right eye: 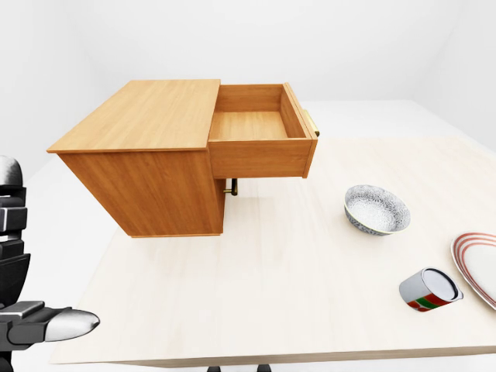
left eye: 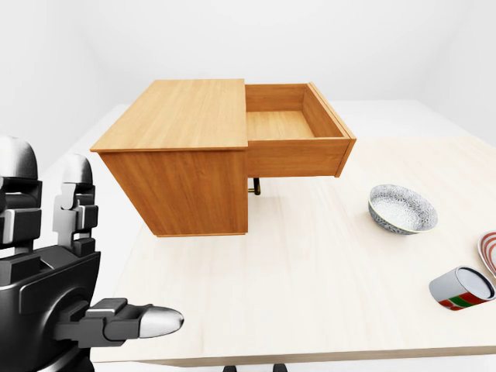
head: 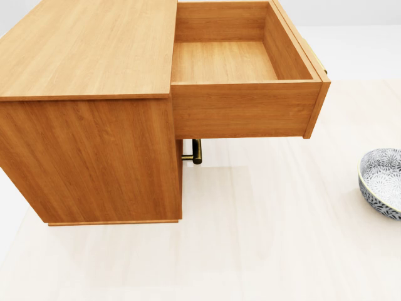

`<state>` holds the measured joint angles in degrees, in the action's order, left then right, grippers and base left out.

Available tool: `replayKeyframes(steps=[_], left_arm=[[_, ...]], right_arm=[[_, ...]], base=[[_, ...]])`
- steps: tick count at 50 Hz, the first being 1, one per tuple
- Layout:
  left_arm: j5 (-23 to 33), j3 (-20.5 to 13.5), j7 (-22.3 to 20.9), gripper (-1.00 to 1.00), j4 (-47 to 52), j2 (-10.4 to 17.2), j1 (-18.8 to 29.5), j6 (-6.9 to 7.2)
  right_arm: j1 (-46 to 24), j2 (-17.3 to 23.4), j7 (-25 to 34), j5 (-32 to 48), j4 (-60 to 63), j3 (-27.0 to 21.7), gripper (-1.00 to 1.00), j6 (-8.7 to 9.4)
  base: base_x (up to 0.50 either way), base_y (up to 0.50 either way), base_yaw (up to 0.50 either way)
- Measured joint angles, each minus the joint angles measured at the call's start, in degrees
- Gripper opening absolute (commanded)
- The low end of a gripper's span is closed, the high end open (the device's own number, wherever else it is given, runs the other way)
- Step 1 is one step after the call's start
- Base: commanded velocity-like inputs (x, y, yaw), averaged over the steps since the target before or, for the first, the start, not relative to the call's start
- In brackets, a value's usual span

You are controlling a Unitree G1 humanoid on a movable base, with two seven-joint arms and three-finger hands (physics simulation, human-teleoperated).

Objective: Put the ketchup in the top drawer of the cabinet.

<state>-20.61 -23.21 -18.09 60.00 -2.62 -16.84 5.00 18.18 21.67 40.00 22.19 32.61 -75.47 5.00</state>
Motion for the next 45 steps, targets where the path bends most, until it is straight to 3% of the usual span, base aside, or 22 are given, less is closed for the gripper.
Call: replayKeyframes(steps=[45], left_arm=[[1.16,1.21,-0.20,1.00,0.00,-0.15,-0.39,0.00]], right_arm=[[-1.54,-0.52,0.00,5.84,-10.60,12.55,1.00,0.00]], base=[[0.00,0.00,0.00]])
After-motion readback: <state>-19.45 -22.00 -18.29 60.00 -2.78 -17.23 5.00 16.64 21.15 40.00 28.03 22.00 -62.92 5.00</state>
